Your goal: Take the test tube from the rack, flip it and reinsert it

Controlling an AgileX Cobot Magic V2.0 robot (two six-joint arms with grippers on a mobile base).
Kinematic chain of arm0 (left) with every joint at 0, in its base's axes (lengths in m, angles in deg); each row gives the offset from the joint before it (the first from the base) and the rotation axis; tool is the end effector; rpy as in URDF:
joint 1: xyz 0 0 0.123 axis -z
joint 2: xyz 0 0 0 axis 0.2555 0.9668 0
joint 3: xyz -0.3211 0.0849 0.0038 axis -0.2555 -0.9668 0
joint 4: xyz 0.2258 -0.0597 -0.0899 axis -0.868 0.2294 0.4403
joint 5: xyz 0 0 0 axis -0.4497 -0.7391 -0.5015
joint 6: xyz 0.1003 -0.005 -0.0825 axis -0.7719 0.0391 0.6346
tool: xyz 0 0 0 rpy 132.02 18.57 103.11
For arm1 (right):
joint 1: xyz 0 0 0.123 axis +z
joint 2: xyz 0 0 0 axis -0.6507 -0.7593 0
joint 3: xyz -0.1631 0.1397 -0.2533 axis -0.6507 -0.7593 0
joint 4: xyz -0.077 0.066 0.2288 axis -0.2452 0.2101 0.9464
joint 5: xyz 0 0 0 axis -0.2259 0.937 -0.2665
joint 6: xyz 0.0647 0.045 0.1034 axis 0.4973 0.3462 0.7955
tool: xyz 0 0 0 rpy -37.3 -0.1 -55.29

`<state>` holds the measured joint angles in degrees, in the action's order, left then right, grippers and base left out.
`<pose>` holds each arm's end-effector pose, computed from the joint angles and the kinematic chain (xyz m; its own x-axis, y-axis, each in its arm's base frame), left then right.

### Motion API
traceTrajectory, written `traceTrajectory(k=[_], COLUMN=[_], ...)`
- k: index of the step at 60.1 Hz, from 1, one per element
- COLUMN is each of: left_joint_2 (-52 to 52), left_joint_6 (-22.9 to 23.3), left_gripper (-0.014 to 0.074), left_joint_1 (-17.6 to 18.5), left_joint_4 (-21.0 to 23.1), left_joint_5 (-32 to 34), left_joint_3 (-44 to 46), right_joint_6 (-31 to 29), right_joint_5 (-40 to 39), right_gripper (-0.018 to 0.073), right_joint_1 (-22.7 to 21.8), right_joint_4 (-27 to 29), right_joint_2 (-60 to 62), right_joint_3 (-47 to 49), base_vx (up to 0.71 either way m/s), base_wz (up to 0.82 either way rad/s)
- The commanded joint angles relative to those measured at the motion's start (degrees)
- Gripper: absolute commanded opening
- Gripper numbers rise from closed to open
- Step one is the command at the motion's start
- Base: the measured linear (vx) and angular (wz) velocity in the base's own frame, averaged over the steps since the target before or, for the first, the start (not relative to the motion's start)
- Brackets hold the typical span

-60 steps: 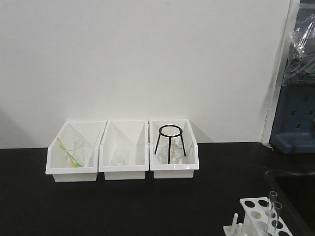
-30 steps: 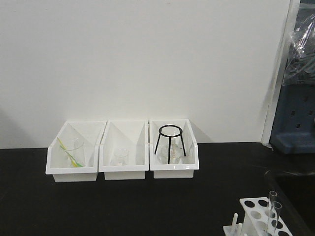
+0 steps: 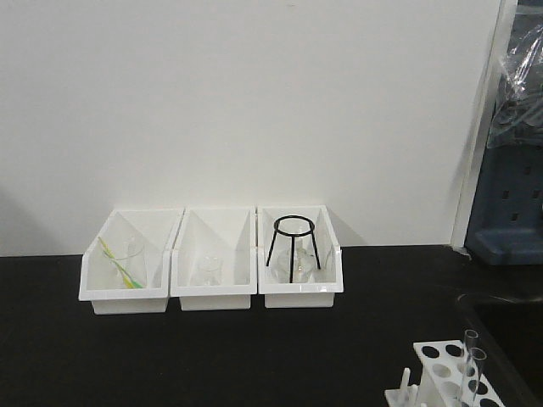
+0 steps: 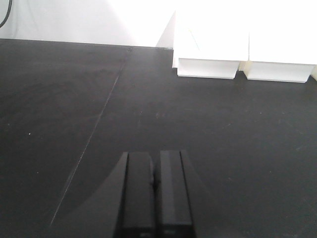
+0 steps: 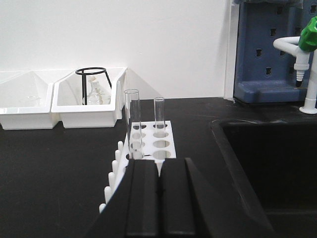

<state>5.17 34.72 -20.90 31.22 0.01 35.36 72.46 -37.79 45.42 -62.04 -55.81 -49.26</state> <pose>0.0431 0.0064 0.1683 -0.1992 -0.1418 -0.9696 -0.1444 0.9829 -0.1141 0.0468 0.0020 0.1884 -0.0663 0.0301 -0.9973 -0.0674 0.9971 0.0345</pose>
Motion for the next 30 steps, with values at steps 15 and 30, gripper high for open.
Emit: traceTrajectory(k=[15,30], left_joint_2=[-0.17,-0.17], left_joint_6=[0.01,0.01], left_gripper=[-0.0006,-0.0006], left_joint_1=[0.43,0.43], left_joint_4=[0.21,0.21], left_joint_5=[5.04,5.04], left_joint_3=[-0.11,-0.11], right_joint_6=[-0.64,-0.64], right_joint_5=[-5.27,-5.27], right_gripper=[-0.0009,-0.0009], right_joint_1=[-0.19,-0.19], right_joint_4=[-0.55,-0.56], right_joint_2=[0.65,0.60], right_joint_3=[-0.01,-0.01], base_vx=[0.00,0.00], base_wz=[0.00,0.00])
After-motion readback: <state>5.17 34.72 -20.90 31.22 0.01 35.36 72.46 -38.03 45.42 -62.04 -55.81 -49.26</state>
